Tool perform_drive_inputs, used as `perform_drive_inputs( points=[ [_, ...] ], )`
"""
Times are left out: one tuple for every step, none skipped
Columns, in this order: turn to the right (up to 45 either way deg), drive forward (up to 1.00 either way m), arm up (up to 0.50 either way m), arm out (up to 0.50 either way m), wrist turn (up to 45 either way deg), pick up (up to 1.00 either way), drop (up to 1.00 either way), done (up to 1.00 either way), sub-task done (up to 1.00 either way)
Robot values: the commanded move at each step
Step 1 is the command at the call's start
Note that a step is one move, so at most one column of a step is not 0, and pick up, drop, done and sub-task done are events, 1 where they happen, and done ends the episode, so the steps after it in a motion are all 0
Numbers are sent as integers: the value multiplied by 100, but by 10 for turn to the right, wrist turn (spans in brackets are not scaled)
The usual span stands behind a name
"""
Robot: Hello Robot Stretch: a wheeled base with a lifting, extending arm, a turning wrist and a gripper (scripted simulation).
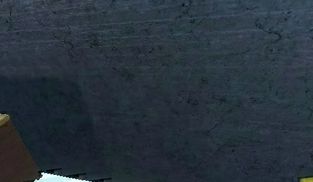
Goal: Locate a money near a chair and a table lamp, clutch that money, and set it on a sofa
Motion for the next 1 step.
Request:
perform_drive_inputs(
  points=[
    [0,0,10,0,0,0,0,0,0]
  ],
)
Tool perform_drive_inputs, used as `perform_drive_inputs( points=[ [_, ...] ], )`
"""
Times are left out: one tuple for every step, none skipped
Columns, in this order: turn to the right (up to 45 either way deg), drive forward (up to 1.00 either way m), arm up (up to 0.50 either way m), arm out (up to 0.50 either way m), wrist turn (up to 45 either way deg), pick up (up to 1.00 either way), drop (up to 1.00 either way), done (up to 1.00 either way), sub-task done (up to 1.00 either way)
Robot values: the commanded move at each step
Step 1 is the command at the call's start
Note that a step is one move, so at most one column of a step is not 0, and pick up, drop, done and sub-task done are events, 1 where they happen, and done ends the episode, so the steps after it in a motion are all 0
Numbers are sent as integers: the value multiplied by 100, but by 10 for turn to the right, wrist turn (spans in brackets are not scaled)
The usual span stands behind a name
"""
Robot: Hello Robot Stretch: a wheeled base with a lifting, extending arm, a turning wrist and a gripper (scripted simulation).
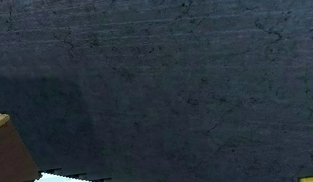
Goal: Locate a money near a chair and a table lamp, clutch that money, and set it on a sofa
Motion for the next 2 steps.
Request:
perform_drive_inputs(
  points=[
    [0,0,0,-8,0,0,0,0,0],
    [0,0,0,0,0,0,0,100,0]
  ],
)
